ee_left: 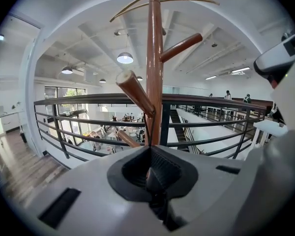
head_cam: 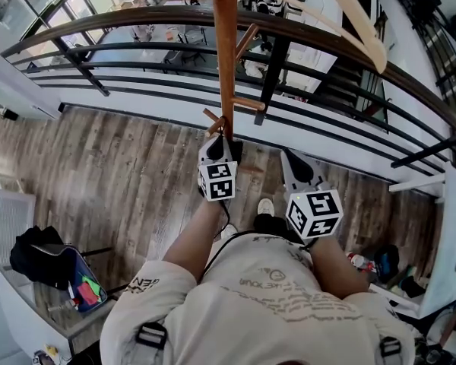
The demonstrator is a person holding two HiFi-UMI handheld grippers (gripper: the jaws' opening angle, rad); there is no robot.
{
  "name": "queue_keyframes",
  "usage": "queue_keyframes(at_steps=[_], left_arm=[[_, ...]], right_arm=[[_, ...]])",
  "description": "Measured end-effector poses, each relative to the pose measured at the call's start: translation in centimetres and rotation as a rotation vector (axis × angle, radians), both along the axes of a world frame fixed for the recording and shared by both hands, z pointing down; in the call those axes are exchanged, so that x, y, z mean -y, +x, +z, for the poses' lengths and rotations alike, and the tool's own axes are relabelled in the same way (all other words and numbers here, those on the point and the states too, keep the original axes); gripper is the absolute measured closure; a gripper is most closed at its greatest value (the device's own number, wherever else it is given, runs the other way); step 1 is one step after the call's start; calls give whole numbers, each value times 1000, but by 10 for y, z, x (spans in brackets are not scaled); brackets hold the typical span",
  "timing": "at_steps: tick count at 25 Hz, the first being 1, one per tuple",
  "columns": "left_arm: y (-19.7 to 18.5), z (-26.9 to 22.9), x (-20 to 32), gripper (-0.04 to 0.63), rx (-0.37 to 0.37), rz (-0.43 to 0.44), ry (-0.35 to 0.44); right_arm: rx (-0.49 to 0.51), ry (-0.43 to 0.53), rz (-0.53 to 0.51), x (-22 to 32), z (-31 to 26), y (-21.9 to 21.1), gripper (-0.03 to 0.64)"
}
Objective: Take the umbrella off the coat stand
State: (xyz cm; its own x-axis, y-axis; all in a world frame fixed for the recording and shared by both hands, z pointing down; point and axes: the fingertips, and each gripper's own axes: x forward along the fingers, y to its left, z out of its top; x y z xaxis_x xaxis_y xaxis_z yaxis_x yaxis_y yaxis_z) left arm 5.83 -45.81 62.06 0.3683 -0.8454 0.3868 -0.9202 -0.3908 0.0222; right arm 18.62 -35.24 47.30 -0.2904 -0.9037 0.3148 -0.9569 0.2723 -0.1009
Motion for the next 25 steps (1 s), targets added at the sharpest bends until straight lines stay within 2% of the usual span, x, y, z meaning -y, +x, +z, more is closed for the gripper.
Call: queue_keyframes(at_steps=[3,10,16,25], left_arm=[[-4,-8,-8,586,-4,10,0],[-11,-36,-26,586,40,41,70],[-29,-50,-45,586,59,50,86],[-63,-96,-71,586,48,17,87]], right_arm=[[7,6,-14,-1,-1,-9,614],[30,19,-47,-5,-2,-31,614],[60,30,-71,-7,-4,-52,614],[94,40,-122,-5,-9,-84,614]])
